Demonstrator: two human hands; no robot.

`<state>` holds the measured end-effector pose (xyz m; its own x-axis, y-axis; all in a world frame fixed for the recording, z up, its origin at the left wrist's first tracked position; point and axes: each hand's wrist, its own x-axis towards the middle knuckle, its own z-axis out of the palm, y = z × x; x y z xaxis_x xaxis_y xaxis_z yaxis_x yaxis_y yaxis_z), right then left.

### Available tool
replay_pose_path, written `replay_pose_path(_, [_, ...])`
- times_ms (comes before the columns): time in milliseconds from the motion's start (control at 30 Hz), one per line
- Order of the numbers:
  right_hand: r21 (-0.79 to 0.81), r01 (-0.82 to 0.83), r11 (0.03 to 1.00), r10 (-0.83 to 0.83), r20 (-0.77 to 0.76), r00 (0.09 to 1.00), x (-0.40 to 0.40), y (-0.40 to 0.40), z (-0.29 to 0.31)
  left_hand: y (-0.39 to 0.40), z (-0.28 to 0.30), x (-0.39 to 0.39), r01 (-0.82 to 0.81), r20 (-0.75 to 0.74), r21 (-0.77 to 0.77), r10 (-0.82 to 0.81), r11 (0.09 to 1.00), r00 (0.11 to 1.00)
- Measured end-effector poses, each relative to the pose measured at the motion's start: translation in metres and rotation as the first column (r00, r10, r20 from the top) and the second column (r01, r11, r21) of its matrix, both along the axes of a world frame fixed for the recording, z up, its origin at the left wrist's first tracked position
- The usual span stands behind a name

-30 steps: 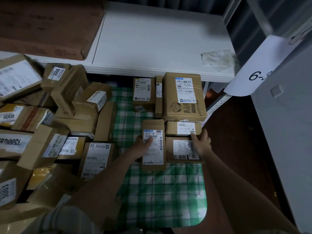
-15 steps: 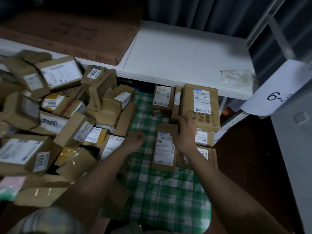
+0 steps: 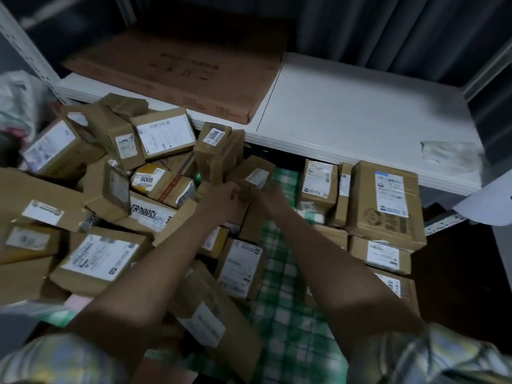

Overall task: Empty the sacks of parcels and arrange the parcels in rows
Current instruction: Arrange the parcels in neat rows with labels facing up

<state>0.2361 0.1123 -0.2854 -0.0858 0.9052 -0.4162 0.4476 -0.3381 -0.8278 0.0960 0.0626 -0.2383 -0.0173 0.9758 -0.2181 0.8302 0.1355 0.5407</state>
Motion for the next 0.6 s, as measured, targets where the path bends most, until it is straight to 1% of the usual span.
replay_pose_path(33, [-0.102,0.104,0.989,-0.117,-0.131,0.984,-0.008,0.008,-0.004,0.005,-0.001,-0.004,0.029,-0.020,0.014,-0.028,0.999,0.999])
replay_pose_path(67, [-0.206,0.174,0.963,-0.213,-0.185,0.959,-0.015,0.013,-0.008,0.010,-0.004,-0.009,0.052,-0.022,0.021,-0.052,0.998,0.998])
replay_pose_path(100, [-0.287,0.226,0.931,-0.287,-0.193,0.938,-0.025,0.019,-0.010,0.016,-0.005,-0.016,0.067,-0.015,0.002,-0.067,0.998,0.998])
replay_pose_path(133, [-0.330,0.262,0.907,-0.332,-0.176,0.927,-0.029,0.022,-0.014,0.019,-0.005,-0.017,0.075,-0.001,-0.011,-0.075,0.997,0.997])
replay_pose_path(167, [-0.346,0.295,0.891,-0.367,-0.164,0.916,-0.035,0.027,-0.021,0.022,-0.004,-0.021,0.081,0.020,-0.026,-0.080,0.996,0.997])
replay_pose_path(300, [-0.327,0.420,0.847,-0.484,-0.144,0.863,-0.046,0.036,-0.041,0.031,-0.003,-0.034,0.092,0.110,0.015,-0.093,0.996,0.990])
replay_pose_path(367, [-0.322,0.476,0.818,-0.539,-0.142,0.830,-0.046,0.033,-0.036,0.037,-0.001,-0.040,0.092,0.140,0.027,-0.095,0.995,0.986])
replay_pose_path(433, [-0.356,0.509,0.783,-0.592,-0.178,0.786,-0.044,0.025,-0.019,0.038,0.002,-0.042,0.069,0.199,0.023,-0.072,0.997,0.977])
replay_pose_path(467, [-0.348,0.536,0.769,-0.619,-0.197,0.760,-0.042,0.021,-0.008,0.041,0.004,-0.042,0.055,0.236,0.038,-0.063,0.998,0.970])
replay_pose_path(500, [-0.277,0.563,0.779,-0.620,-0.201,0.758,-0.041,0.014,-0.001,0.041,0.006,-0.042,0.031,0.272,0.060,-0.046,0.998,0.961])
replay_pose_path(533, [-0.107,0.590,0.800,-0.599,-0.176,0.781,-0.038,0.008,0.007,0.043,0.010,-0.039,0.010,0.312,0.087,-0.037,0.996,0.949])
replay_pose_path(567, [0.120,0.560,0.820,-0.548,-0.118,0.828,-0.036,-0.002,0.012,0.044,0.014,-0.035,-0.002,0.348,0.105,-0.035,0.994,0.937])
replay_pose_path(600, [0.332,0.470,0.818,-0.487,-0.036,0.872,-0.033,-0.010,0.016,0.045,0.019,-0.029,-0.009,0.386,0.104,-0.032,0.994,0.922])
